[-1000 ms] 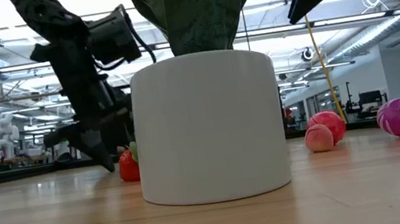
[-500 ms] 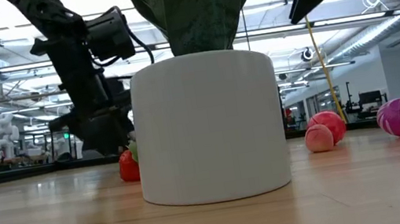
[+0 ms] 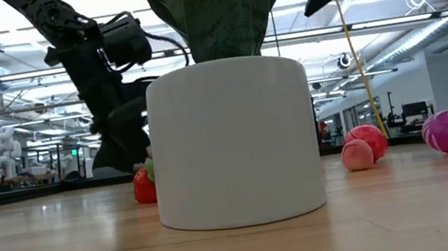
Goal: Pick and placing Produce into tupperware
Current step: Put the red strawberry into the transparent bin
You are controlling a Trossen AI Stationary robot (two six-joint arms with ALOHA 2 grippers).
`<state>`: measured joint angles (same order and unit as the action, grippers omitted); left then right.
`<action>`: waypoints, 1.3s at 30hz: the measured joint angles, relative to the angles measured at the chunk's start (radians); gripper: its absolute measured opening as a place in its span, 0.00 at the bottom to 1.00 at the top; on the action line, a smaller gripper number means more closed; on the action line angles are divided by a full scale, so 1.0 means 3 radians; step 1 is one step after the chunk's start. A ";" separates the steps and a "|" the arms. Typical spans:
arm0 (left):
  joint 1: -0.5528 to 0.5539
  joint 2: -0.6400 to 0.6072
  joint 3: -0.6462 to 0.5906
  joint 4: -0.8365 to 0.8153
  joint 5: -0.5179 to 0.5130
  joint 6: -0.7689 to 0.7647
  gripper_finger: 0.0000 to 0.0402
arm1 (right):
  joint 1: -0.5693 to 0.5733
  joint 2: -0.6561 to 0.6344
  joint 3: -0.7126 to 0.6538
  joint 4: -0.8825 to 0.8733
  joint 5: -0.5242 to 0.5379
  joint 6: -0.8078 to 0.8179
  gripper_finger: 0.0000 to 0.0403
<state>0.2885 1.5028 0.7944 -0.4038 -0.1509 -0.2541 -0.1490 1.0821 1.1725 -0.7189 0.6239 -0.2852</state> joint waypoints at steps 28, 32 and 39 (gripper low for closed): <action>0.0134 0.0008 0.0000 0.0667 0.0784 0.0532 0.52 | 0.0000 0.0000 0.0000 0.0203 0.0001 -0.0051 0.48; 0.0130 0.0112 0.0000 0.0748 0.0832 0.0530 0.52 | 0.0000 0.0000 0.0000 0.0202 0.0000 -0.0039 0.48; 0.0131 0.0340 -0.0003 0.0882 0.0918 0.0525 0.52 | 0.0000 0.0001 0.0000 0.0202 0.0000 -0.0038 0.48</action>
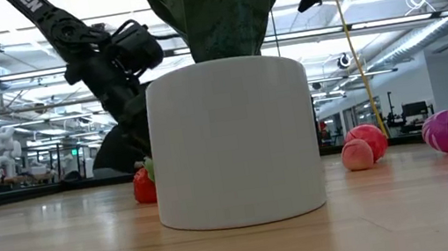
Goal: Pick and placing Produce into tupperware
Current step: Put the red strawberry into the transparent bin
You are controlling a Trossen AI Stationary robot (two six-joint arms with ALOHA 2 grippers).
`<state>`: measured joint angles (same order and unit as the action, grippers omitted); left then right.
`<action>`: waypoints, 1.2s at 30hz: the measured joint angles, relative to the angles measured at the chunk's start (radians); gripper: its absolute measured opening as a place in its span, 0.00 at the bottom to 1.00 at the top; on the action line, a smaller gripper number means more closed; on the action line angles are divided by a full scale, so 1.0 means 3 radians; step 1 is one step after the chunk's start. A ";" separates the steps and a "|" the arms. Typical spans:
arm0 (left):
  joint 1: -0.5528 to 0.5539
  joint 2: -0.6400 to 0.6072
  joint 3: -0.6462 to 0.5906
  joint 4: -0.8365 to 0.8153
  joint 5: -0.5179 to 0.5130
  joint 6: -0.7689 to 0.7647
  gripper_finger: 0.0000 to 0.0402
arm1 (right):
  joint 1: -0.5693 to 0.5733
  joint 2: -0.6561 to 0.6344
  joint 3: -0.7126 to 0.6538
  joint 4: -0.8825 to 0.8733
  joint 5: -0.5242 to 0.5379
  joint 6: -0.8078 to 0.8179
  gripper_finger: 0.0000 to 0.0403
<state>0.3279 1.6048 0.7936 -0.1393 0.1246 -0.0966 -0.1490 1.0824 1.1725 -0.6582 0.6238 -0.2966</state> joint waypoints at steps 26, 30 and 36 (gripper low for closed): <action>-0.0003 0.0063 0.0004 0.0174 0.0154 0.0103 0.52 | 0.0000 0.0000 0.0000 0.0004 0.0000 0.0086 0.48; -0.0004 0.0069 0.0004 0.0220 0.0200 0.0110 0.52 | 0.0000 0.0000 0.0000 0.0011 0.0000 0.0084 0.48; -0.0008 0.0219 0.0023 0.0314 0.0221 0.0105 0.52 | -0.0001 0.0000 0.0000 0.0011 0.0000 0.0078 0.48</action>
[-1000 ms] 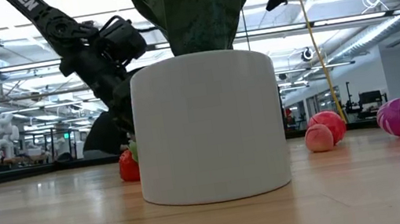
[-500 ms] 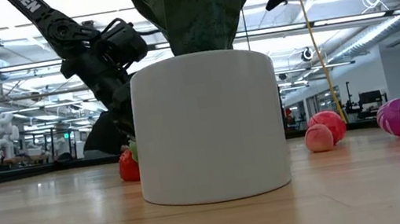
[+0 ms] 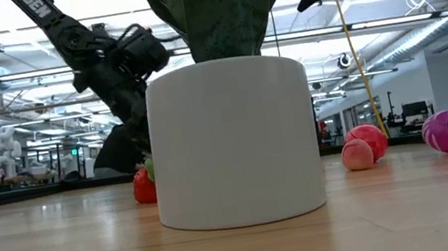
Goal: Pick and placing Produce into tupperware
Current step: Put the red strawberry into the transparent bin
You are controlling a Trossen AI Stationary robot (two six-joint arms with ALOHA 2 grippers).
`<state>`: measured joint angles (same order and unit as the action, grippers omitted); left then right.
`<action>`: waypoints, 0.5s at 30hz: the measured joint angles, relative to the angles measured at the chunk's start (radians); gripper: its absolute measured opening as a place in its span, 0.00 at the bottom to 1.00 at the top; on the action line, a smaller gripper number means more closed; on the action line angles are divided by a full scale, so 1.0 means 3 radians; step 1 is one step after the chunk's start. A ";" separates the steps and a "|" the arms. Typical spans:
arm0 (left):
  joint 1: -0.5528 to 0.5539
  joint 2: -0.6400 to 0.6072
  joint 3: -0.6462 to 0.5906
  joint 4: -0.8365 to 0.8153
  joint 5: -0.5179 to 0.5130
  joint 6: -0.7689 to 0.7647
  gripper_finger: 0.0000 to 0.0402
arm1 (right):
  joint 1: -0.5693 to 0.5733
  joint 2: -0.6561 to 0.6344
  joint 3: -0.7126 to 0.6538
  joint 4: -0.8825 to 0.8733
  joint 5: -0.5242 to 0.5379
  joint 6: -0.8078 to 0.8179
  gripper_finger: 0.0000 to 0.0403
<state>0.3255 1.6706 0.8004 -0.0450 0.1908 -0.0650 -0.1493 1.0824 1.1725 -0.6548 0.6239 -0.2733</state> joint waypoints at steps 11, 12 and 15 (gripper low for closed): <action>0.0002 0.0380 0.0257 -0.0109 0.0011 0.0051 0.52 | 0.0001 0.0000 0.0000 -0.0001 -0.0001 -0.0001 0.48; 0.0002 0.0400 0.0283 -0.0103 0.0008 0.0053 0.52 | 0.0001 0.0000 0.0000 -0.0001 -0.0001 -0.0001 0.48; 0.0002 0.0403 0.0308 -0.0109 -0.0028 0.0064 0.52 | 0.0001 0.0000 0.0000 -0.0001 -0.0001 -0.0001 0.48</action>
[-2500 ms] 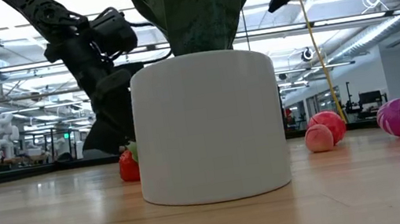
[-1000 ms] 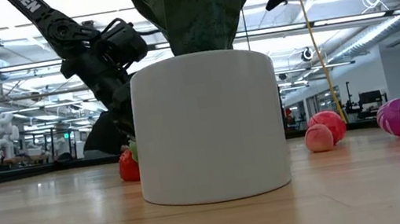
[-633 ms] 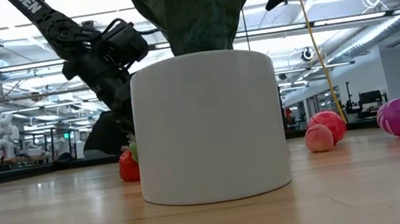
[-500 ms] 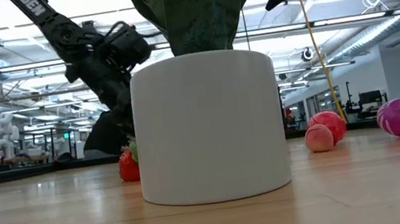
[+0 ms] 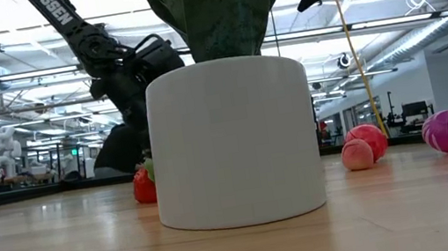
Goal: Pick and placing Produce into tupperware
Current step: Put the red strawberry into the transparent bin
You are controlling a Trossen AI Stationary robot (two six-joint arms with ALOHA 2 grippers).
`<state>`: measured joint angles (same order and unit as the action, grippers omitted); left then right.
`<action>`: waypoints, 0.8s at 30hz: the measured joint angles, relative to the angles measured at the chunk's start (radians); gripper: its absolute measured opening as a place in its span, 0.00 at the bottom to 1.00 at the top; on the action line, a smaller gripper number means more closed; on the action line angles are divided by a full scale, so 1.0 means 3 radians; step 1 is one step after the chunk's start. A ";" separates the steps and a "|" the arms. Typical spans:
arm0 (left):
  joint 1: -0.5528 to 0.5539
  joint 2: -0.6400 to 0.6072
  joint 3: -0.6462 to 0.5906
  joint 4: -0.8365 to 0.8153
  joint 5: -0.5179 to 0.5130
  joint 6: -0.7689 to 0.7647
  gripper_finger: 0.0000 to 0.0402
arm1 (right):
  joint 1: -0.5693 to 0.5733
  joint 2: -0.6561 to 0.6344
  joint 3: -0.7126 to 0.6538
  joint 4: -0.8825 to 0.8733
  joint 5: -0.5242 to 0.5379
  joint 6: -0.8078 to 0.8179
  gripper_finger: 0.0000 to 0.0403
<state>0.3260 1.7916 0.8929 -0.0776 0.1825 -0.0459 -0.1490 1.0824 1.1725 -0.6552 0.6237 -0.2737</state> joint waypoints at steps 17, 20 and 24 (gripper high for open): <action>0.0024 0.0023 0.0004 0.0028 -0.0165 0.0027 0.48 | -0.0001 0.0000 0.0000 -0.0001 0.0000 0.0000 0.48; 0.0025 0.0024 0.0004 0.0039 -0.0176 0.0028 0.43 | 0.0000 0.0000 0.0000 -0.0001 0.0001 0.0000 0.48; 0.0025 0.0023 0.0004 0.0090 -0.0175 0.0050 0.38 | -0.0001 0.0000 0.0000 -0.0001 0.0000 0.0004 0.48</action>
<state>0.3336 1.7985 0.8940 -0.0506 0.1299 -0.0310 -0.1492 1.0824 1.1725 -0.6556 0.6238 -0.2726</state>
